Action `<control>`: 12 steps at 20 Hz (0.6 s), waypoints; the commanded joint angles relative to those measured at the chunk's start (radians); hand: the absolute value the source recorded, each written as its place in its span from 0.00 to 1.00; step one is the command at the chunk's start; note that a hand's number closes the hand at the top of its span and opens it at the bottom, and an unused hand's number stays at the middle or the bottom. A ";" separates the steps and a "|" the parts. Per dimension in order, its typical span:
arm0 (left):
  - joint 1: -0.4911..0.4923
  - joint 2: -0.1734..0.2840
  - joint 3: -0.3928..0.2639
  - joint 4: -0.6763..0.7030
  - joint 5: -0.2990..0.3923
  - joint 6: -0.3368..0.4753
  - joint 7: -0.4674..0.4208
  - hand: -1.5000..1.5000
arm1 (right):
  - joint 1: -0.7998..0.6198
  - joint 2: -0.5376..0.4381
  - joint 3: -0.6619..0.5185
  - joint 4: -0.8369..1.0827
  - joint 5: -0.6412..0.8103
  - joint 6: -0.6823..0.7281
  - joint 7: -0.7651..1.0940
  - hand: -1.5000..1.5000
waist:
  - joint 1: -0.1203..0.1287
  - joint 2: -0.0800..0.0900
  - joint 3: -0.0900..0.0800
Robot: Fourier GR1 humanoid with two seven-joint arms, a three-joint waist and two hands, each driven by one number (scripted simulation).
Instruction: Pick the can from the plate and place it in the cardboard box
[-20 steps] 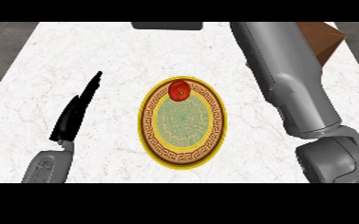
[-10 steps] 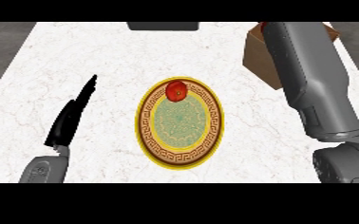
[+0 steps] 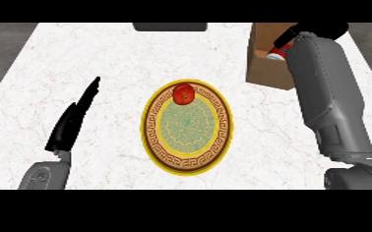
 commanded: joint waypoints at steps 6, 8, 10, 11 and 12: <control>-0.009 -0.018 -0.016 0.022 -0.013 0.007 -0.004 0.50 | 0.031 0.050 -0.043 -0.128 -0.109 -0.468 -0.179 0.00 | 0.009 0.004 0.000; 0.011 -0.025 -0.015 -0.006 -0.011 0.015 0.009 0.50 | 0.125 0.071 -0.073 -0.136 -0.174 -0.555 -0.241 0.00 | 0.004 0.001 0.000; -0.023 0.004 0.019 0.066 0.005 0.002 -0.045 0.50 | 0.086 0.037 -0.117 -0.164 -0.239 -0.580 -0.253 0.00 | -0.004 0.004 0.000; -0.007 -0.025 -0.012 0.021 -0.017 0.020 -0.001 0.50 | 0.117 0.041 -0.128 -0.159 -0.249 -0.652 -0.277 0.00 | 0.003 0.003 0.001; -0.029 -0.012 0.006 0.066 -0.015 0.021 -0.019 0.50 | 0.100 0.026 -0.134 -0.172 -0.292 -0.634 -0.304 0.00 | -0.004 0.003 0.000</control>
